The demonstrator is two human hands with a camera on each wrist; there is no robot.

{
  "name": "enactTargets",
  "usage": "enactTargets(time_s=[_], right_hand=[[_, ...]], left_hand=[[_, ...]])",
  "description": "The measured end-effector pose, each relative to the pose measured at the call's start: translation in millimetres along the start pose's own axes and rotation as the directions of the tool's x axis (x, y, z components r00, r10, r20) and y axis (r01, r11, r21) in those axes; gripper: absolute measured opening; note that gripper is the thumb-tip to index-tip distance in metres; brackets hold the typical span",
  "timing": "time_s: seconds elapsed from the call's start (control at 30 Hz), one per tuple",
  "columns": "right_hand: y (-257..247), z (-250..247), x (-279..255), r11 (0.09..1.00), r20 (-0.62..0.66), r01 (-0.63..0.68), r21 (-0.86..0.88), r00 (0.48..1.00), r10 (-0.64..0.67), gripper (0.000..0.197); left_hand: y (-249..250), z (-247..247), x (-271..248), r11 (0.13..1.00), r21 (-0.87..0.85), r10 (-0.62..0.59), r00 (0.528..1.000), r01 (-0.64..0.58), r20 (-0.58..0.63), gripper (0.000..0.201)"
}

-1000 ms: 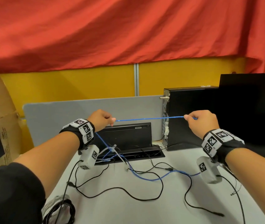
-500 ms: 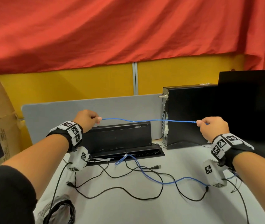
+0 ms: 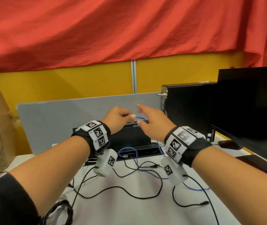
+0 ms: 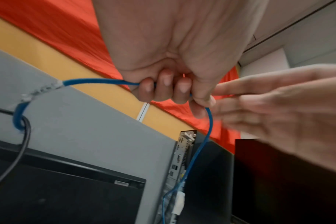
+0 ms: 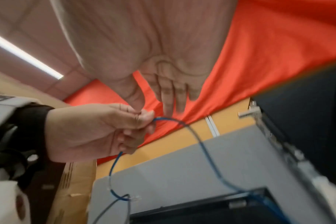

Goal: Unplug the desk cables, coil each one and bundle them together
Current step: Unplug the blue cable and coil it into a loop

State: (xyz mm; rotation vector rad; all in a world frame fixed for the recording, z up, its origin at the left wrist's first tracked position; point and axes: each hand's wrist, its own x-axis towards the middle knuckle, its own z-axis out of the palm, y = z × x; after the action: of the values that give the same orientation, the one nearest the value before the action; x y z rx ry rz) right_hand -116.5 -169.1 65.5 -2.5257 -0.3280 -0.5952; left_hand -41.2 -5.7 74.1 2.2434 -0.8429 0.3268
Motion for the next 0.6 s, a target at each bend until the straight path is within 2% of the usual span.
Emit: enactTargets(time_s=[0.07, 0.13, 0.23, 0.33, 0.5, 0.6], right_hand=[[-4, 4, 4, 0.982, 0.022, -0.087, 0.166, 0.996, 0.084, 0.047], [3, 3, 3, 0.978, -0.041, -0.110, 0.178, 0.992, 0.119, 0.023], [23, -5, 0, 0.989, -0.147, -0.132, 0.061, 0.979, 0.140, 0.034], [42, -13, -4, 0.987, -0.175, -0.162, -0.002, 0.972, 0.159, 0.034], [57, -11, -6, 0.973, -0.216, -0.182, -0.139, 0.965, 0.149, 0.032], [69, -13, -7, 0.969, -0.250, -0.203, -0.143, 0.954, 0.163, 0.031]], left_hand=[[5, 1, -1, 1.000, -0.020, 0.012, 0.999, -0.012, 0.031, 0.030], [3, -3, -3, 1.000, 0.006, -0.009, 0.997, 0.009, 0.073, 0.030], [-13, -16, -6, 0.994, 0.081, -0.086, 0.990, 0.078, 0.111, 0.033], [-31, -24, -11, 0.987, 0.092, -0.146, 0.981, 0.135, 0.127, 0.033], [-37, -17, -14, 0.985, 0.064, -0.171, 0.975, 0.163, 0.139, 0.033], [-41, -17, -14, 0.982, 0.054, -0.185, 0.973, 0.179, 0.139, 0.032]])
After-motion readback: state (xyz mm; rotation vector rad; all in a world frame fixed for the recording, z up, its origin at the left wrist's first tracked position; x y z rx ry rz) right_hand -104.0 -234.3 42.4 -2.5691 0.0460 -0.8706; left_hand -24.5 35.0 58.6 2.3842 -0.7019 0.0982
